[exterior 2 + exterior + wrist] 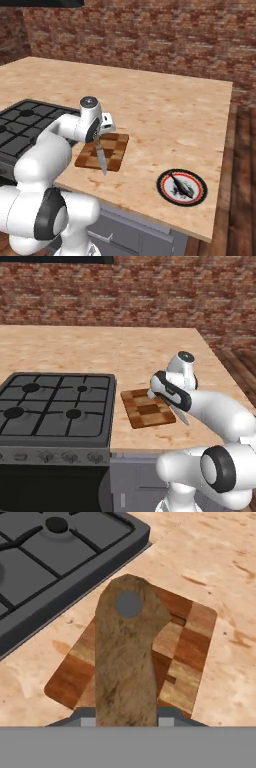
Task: Pick up the knife from the drawer and place it on the cutting board. Then place the meat from the plate to the cutting board.
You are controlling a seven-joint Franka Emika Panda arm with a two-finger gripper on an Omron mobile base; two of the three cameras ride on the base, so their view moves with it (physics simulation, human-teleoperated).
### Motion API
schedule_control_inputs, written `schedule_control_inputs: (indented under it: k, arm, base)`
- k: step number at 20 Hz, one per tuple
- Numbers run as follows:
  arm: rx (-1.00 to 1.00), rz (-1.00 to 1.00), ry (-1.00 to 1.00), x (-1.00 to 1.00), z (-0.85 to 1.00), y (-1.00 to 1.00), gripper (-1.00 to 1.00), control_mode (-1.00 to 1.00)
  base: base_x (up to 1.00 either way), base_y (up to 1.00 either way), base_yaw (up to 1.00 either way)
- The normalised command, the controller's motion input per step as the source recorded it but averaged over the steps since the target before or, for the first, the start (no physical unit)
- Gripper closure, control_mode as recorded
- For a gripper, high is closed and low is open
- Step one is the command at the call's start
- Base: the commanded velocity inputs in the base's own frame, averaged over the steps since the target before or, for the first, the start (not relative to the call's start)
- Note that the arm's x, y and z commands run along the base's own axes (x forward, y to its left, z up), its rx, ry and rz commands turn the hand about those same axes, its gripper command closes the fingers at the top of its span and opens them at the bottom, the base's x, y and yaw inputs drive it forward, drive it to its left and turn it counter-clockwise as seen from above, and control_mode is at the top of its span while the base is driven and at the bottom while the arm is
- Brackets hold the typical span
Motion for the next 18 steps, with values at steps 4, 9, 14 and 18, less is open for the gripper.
schedule_control_inputs:
  k: [4, 9, 14, 18]
  arm:
    - [-0.07, 0.0, 0.09, 0.53, -0.16, 0.38, 1.0, -1.0]
    - [-0.05, 0.02, 0.11, 0.53, -0.2, 0.25, 1.0, -1.0]
    - [-0.02, 0.05, 0.09, 0.34, -0.22, 0.04, 1.0, -1.0]
    - [0.0, 0.05, 0.09, 0.26, -0.22, 0.0, 1.0, -1.0]
  base:
    - [0.0, 0.0, 0.0]
    - [0.0, 0.0, 0.0]
    - [0.0, 0.0, 0.0]
    - [0.0, 0.0, 0.0]
